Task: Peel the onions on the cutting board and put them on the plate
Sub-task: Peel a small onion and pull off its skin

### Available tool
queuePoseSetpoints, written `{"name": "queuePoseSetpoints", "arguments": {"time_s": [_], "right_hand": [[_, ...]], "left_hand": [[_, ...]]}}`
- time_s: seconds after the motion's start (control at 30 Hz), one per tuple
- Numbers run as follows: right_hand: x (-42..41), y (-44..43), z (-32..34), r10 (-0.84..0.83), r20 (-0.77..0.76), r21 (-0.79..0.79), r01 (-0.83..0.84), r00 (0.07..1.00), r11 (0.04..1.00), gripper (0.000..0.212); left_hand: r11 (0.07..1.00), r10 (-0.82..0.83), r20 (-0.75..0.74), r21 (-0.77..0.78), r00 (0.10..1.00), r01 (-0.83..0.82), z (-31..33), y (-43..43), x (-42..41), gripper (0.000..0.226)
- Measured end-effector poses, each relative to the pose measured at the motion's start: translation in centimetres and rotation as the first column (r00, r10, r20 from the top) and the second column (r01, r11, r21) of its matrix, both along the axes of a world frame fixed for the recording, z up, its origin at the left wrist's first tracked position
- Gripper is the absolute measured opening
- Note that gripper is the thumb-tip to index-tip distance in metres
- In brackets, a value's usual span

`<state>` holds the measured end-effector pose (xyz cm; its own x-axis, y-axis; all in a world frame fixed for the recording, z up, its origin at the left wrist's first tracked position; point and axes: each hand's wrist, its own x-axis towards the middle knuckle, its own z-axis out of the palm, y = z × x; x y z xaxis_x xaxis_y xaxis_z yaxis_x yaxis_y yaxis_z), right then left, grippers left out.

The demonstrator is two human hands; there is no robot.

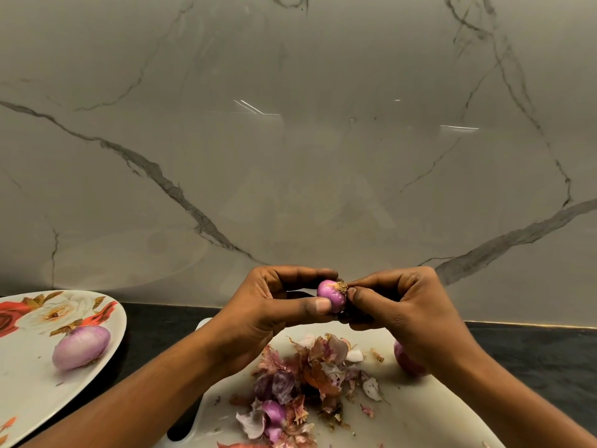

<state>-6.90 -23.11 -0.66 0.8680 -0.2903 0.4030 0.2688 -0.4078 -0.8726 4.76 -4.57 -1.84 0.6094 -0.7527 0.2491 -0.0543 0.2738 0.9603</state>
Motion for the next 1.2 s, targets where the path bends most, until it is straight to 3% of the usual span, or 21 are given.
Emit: {"name": "queuePoseSetpoints", "arguments": {"time_s": [0.07, 0.2, 0.57, 0.8, 1.03, 1.2], "right_hand": [[0.04, -0.01, 0.05, 0.025, -0.002, 0.039, -0.025, 1.0, 0.999, 0.01], [0.14, -0.04, -0.06, 0.047, 0.004, -0.002, -0.047, 0.999, 0.999, 0.026], [0.57, -0.36, -0.14, -0.016, 0.019, 0.011, 0.016, 1.0, 1.0, 0.019], [0.33, -0.65, 0.0, -0.082, -0.008, 0.021, 0.082, 0.997, 0.996, 0.004], [-0.04, 0.13, 0.37, 0.016, 0.007, 0.082, -0.017, 1.0, 0.996, 0.032], [0.2, -0.17, 0.05, 0.012, 0.021, 0.062, -0.013, 1.0, 0.998, 0.024]], "left_hand": [[1.0, -0.006, -0.012, -0.004, 1.0, 0.006, 0.06, 0.02, 0.04, 0.046], [1.0, -0.022, -0.047, -0.021, 0.999, 0.021, 0.21, 0.13, 0.18, 0.046], [0.987, -0.14, -0.151, -0.099, 0.979, 0.126, -0.04, -0.06, 0.42, 0.037], [0.996, -0.063, -0.096, -0.067, 0.993, 0.056, -0.13, -0.26, 0.58, 0.033], [1.0, 0.003, -0.056, -0.024, 0.998, -0.004, -0.18, -0.24, 0.23, 0.038], [1.0, 0.026, -0.065, -0.014, 0.998, -0.027, -0.14, -0.26, 0.14, 0.038]]}}
